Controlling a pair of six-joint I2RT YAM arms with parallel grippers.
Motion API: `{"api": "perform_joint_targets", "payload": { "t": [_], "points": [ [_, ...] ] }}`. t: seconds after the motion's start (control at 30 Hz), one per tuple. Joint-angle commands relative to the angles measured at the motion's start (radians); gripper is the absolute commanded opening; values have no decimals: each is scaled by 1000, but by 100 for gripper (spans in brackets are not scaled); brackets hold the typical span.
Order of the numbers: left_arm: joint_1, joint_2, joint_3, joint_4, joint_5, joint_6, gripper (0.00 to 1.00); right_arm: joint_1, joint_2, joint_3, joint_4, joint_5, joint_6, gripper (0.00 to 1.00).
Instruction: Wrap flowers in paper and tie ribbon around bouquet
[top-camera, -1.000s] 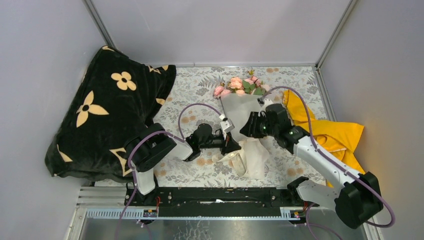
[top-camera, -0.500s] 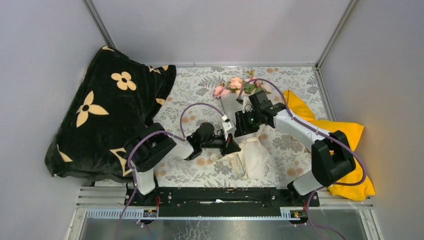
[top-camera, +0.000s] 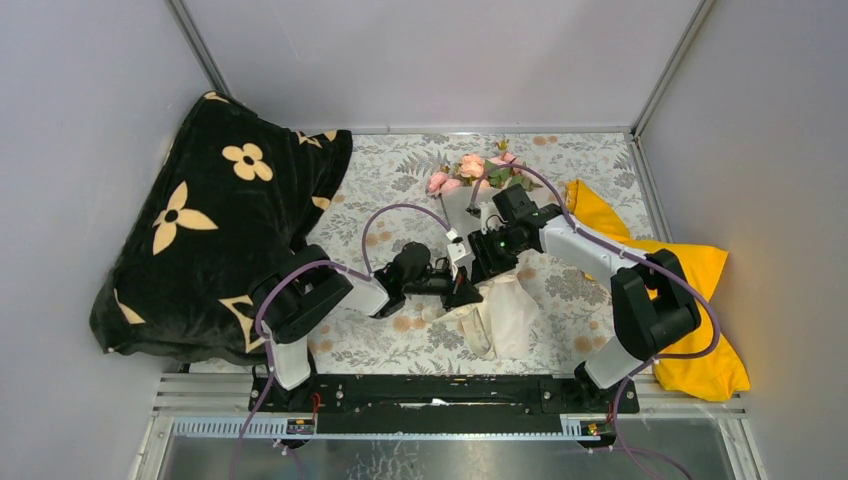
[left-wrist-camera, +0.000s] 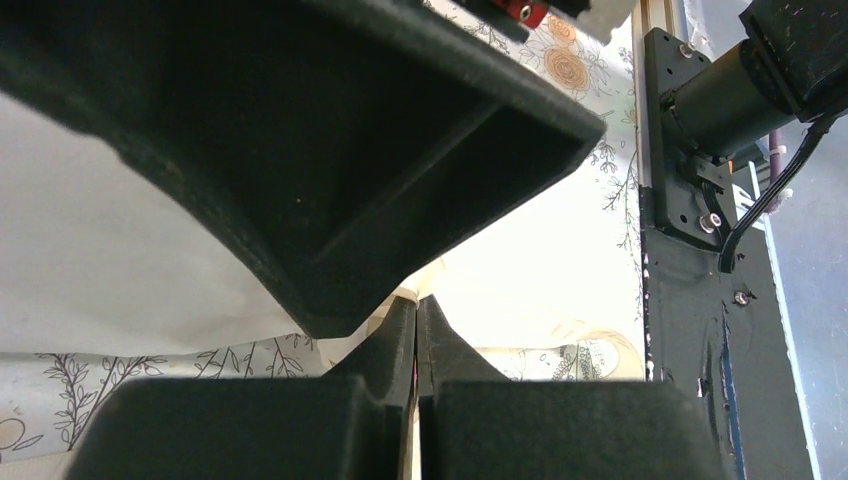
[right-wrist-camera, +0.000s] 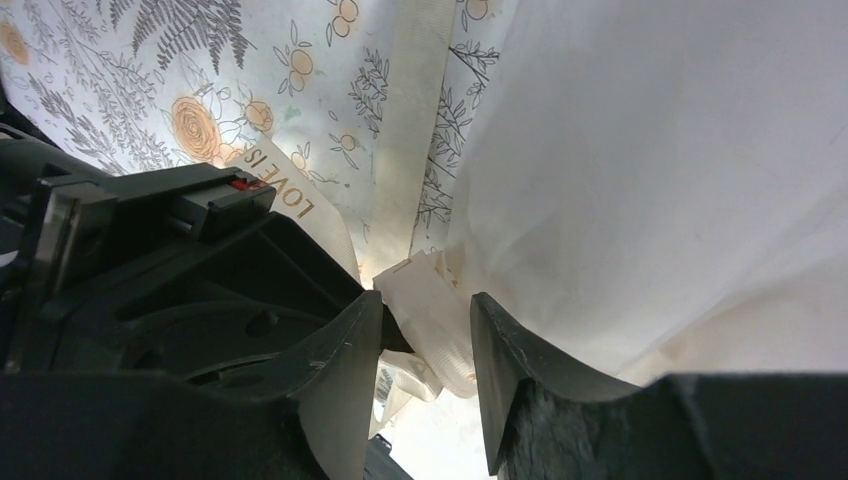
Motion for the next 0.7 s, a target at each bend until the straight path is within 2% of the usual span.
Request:
{"api": "perform_joint_targets", "payload": {
  "t": [0.0, 0.07, 0.3, 0.47, 0.67],
  "points": [
    [4, 25, 34, -7, 24, 31, 0, -2, 23, 51, -32, 19, -42, 45],
    [3, 26, 36, -8, 25, 32, 0, -3, 30, 53, -48, 17, -47, 40],
    [4, 29, 36, -14, 33, 38, 0, -2, -4, 87, -89, 7, -48, 6],
    [3, 28, 38, -16, 35, 40, 0, -2, -43, 104, -80, 19, -24, 0],
    [4, 30, 53, -52, -20, 25, 0, -3, -90, 95, -94, -37, -9, 0]
  ]
}}
